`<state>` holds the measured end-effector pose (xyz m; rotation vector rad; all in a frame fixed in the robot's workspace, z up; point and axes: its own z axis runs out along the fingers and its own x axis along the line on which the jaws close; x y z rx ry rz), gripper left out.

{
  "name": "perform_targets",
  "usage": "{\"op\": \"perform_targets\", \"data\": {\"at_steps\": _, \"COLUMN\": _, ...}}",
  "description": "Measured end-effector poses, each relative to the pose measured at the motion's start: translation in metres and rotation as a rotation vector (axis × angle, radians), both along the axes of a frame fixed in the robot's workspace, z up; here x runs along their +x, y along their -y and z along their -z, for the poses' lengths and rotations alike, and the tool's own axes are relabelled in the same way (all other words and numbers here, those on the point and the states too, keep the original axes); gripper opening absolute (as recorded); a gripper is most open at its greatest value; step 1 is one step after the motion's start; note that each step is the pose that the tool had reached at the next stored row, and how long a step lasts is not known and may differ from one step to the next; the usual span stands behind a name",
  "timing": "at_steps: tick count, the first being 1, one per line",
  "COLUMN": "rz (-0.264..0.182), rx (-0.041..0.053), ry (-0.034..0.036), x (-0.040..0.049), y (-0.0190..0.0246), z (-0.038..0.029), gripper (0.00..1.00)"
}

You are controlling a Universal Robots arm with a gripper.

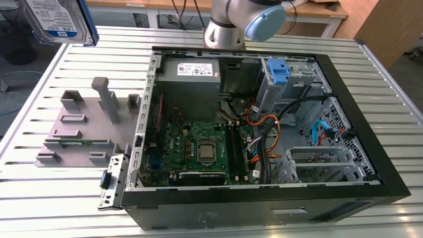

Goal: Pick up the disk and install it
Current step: 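Pick up the disk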

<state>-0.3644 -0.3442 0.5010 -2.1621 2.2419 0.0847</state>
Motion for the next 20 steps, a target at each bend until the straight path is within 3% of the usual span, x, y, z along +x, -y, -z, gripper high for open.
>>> {"op": "perform_targets", "data": {"at_steps": 12, "rz": 0.0, "rx": 0.0, "ry": 0.0, "x": 0.0223, "y": 0.0, "z": 0.0, "gripper": 0.35}}
{"op": "perform_targets", "data": {"at_steps": 20, "rz": 0.0, "rx": 0.0001, "ry": 0.0, "x": 0.0257, "y": 0.0, "z": 0.0, "gripper": 0.35}}
